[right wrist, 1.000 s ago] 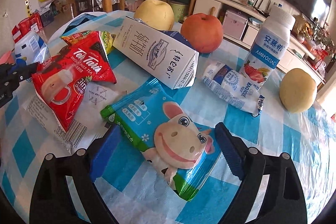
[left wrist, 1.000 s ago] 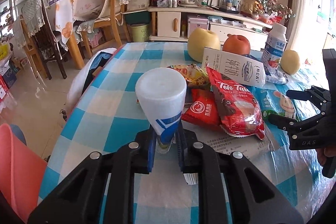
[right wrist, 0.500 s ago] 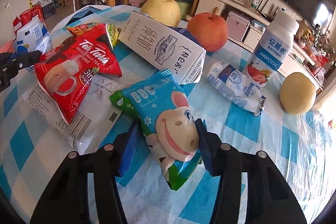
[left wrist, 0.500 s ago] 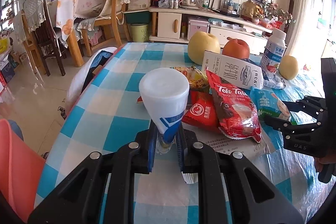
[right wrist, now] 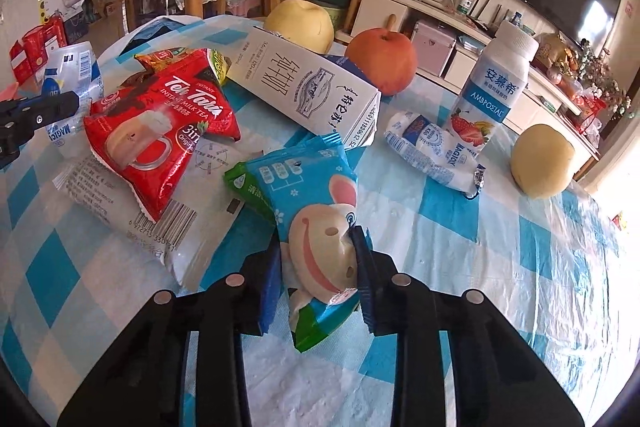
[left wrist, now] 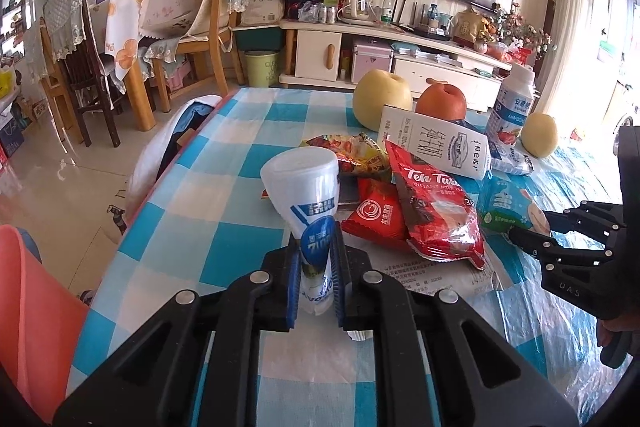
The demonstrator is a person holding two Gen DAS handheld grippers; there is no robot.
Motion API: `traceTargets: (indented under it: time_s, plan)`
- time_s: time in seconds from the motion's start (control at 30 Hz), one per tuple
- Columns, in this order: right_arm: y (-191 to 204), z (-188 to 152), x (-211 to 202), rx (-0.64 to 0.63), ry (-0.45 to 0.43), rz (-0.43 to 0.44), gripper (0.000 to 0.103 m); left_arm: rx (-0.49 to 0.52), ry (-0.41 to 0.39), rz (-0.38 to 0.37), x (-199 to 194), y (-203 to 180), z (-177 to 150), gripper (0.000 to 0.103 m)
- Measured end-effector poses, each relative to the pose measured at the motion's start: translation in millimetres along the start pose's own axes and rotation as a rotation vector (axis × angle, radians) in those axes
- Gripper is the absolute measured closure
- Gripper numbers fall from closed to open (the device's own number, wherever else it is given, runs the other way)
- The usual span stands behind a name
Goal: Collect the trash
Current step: 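Drop the white cup and cow packet into the pink bucket with the left and right tools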
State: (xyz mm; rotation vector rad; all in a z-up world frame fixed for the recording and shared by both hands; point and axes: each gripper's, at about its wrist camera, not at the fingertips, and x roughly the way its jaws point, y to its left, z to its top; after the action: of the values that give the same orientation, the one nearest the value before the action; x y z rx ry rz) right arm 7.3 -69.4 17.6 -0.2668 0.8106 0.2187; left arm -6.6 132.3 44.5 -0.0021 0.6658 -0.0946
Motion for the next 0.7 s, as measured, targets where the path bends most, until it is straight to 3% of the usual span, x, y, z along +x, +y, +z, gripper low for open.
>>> traceTargets:
  time_s: [0.33,0.7]
  plan:
    - [0,-11,-36,0.109,-0.072,0.001,0.069,-0.019,-0.013,-0.015,-8,4,0,0.089]
    - [16,-11,-70,0.205,-0.129,0.072,0.069,-0.083,-0.077,-0.040,-36,23,7,0.089]
